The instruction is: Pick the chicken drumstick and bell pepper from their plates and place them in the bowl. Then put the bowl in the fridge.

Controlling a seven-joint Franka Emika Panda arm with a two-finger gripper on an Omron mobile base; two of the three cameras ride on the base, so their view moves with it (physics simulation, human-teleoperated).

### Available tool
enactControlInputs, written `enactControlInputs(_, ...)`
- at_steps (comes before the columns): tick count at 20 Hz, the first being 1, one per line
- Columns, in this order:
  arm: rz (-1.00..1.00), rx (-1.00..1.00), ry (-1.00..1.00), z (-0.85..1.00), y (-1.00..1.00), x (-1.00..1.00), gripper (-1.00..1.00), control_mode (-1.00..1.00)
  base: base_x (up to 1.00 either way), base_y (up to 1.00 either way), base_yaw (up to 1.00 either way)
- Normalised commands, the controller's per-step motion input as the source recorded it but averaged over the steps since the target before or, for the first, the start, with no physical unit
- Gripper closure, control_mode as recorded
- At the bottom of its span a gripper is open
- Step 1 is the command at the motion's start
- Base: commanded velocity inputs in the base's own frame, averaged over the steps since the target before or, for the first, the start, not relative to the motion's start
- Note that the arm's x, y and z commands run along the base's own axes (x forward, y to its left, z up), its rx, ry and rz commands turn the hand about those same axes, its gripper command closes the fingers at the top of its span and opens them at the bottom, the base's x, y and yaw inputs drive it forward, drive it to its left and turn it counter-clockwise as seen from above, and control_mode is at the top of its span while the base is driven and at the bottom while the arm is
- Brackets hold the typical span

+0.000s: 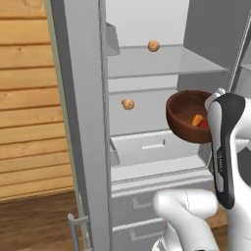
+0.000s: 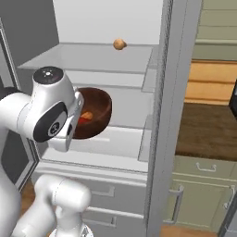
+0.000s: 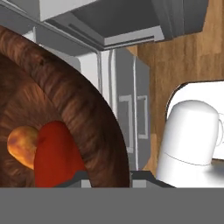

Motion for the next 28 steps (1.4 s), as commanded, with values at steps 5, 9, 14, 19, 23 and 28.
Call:
enactControlInputs(5, 0.0, 0.0, 0.0, 0.0, 0.0, 0.0, 1.0, 1.0, 0.65, 0.2, 0.1)
enactControlInputs(9, 0.0, 0.0, 0.0, 0.0, 0.0, 0.0, 1.0, 1.0, 0.32, 0.0, 0.09)
enactControlInputs(14, 0.06, 0.0, 0.0, -0.72, -0.17, 0.1, 1.0, -1.0, 0.0, 0.0, 0.0)
enactControlInputs(19, 0.04, 0.0, -0.15, -0.7, -0.33, 0.57, 1.0, -1.0, 0.0, 0.0, 0.0)
enactControlInputs(23, -0.09, 0.0, -0.09, -0.47, 0.04, 0.73, 1.0, -1.0, 0.0, 0.0, 0.0)
enactControlInputs(28, -0.05, 0.03, 0.0, -0.05, -0.17, 0.56, 1.0, -1.0, 0.0, 0.0, 0.0)
